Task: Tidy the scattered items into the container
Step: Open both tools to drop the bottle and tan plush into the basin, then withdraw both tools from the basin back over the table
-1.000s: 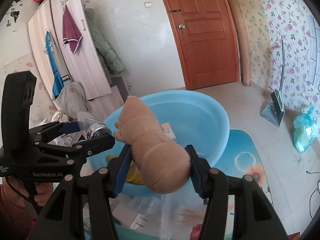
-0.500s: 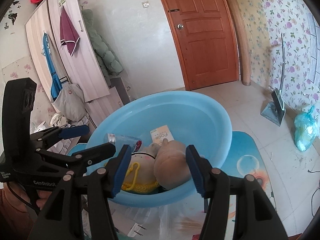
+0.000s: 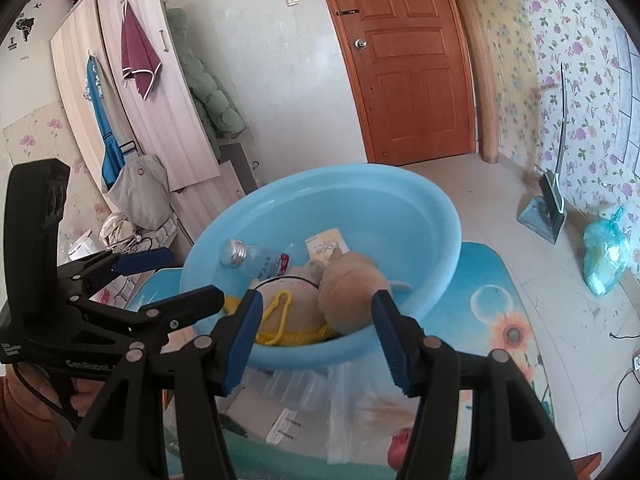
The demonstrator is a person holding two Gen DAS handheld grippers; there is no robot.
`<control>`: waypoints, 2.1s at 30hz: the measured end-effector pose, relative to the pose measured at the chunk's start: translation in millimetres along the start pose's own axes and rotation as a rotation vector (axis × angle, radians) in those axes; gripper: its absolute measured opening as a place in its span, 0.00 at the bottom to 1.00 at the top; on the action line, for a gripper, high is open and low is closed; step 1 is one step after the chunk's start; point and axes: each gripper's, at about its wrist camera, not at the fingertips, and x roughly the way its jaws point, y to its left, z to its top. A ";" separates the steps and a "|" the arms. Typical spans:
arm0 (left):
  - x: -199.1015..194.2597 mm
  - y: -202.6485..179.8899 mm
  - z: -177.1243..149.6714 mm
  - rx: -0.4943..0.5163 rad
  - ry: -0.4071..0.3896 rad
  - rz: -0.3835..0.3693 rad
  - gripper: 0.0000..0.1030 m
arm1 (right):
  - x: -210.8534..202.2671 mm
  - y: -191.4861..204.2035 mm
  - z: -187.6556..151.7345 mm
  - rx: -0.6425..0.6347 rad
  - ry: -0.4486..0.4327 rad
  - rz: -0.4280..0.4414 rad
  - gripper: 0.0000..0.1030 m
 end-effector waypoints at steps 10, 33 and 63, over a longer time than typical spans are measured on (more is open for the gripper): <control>-3.3 10.6 -38.8 -0.037 0.038 0.016 0.99 | -9.5 13.9 -19.1 -0.030 0.023 -0.020 0.61; -15.5 46.5 -121.8 -0.141 0.100 0.007 0.99 | -9.4 8.5 -89.1 0.023 0.176 -0.070 0.61; -4.2 62.1 -117.2 -0.145 0.097 0.060 0.99 | -19.0 -16.3 -85.7 0.060 0.103 -0.242 0.86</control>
